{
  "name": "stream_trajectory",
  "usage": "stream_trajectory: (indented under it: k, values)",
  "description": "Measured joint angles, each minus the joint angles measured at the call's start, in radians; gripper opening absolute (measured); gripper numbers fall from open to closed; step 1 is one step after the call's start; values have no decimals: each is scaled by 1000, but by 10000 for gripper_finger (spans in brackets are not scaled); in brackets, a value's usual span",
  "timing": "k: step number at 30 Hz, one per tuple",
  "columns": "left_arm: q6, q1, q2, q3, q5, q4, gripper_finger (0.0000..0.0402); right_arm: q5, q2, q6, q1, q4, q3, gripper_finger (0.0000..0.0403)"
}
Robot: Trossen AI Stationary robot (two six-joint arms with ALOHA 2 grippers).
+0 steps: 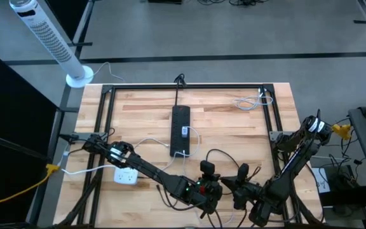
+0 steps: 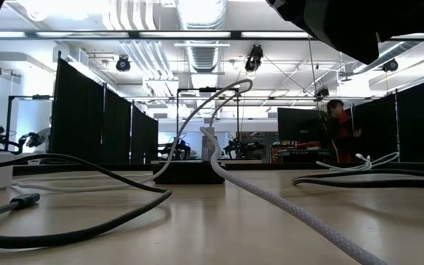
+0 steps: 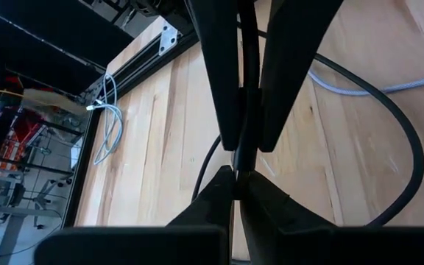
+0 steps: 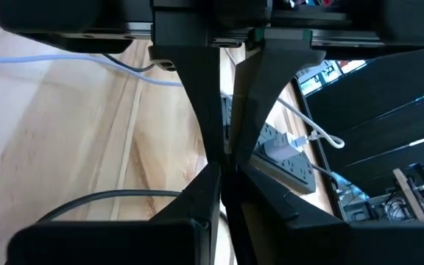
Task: Insert USB
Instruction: Insert the black charger cable into the bottom black outlet extension
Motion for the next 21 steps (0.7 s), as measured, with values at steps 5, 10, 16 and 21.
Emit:
stream_trajectory:
  k: [5, 10, 16, 21]
  values:
    - [0, 1, 0, 0, -2, -1, 3, -3, 0, 2, 0, -6, 0, 47]
    - [0, 1, 0, 0, -6, -2, 3, -6, 0, 4, 0, -8, 0, 69]
    - [0, 1, 0, 0, -6, -4, 3, -5, 0, 3, 0, -11, 0, 53]
    - [0, 1, 0, 0, -5, -6, 3, -3, 0, 5, 0, -15, 0, 19]
